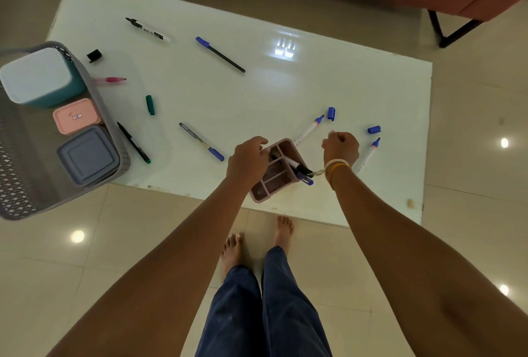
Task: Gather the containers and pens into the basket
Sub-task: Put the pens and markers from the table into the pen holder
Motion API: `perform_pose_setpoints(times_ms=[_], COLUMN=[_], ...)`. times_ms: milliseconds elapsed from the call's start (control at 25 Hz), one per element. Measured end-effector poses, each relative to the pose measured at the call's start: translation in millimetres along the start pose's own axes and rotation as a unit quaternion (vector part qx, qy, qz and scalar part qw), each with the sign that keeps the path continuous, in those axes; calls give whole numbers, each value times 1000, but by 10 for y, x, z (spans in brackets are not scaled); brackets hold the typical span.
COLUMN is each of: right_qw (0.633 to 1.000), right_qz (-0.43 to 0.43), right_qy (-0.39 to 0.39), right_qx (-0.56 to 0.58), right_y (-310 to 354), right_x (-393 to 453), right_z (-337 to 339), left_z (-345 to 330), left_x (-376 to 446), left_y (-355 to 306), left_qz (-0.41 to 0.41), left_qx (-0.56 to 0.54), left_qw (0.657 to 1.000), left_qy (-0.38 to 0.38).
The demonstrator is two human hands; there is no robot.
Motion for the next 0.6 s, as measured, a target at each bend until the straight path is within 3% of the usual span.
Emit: perform_pose_setpoints(times_ms=[120, 240, 440, 600], right_qw=[997, 995, 968, 936], right_qz=[-69, -55, 73, 137], right_qy=[27, 54, 110, 148], right_qx=[-26, -59, -212, -290], right_y=[-111, -45, 112, 289], right_x=[265, 391, 766, 1116], right_z=[-26, -57, -146, -214], left_z=[-53, -151, -344, -520], left_x=[140, 343, 750, 1085], left_y=[-133, -292, -601, -705], left_qz=[5, 17, 23, 47], left_qx=[8, 15, 54, 152], left_qw=[1000, 1000, 998, 987], left_qy=[0, -8, -13, -21])
Point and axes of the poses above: each hand's wrist, its own x-axis towards the middle knuckle, its own z-axis out of the back of the hand, y = z × x, the point moved 3 cm from there along x, towards the middle knuckle, and after that the axes turned 5 degrees about y, right-handed, at the moved point
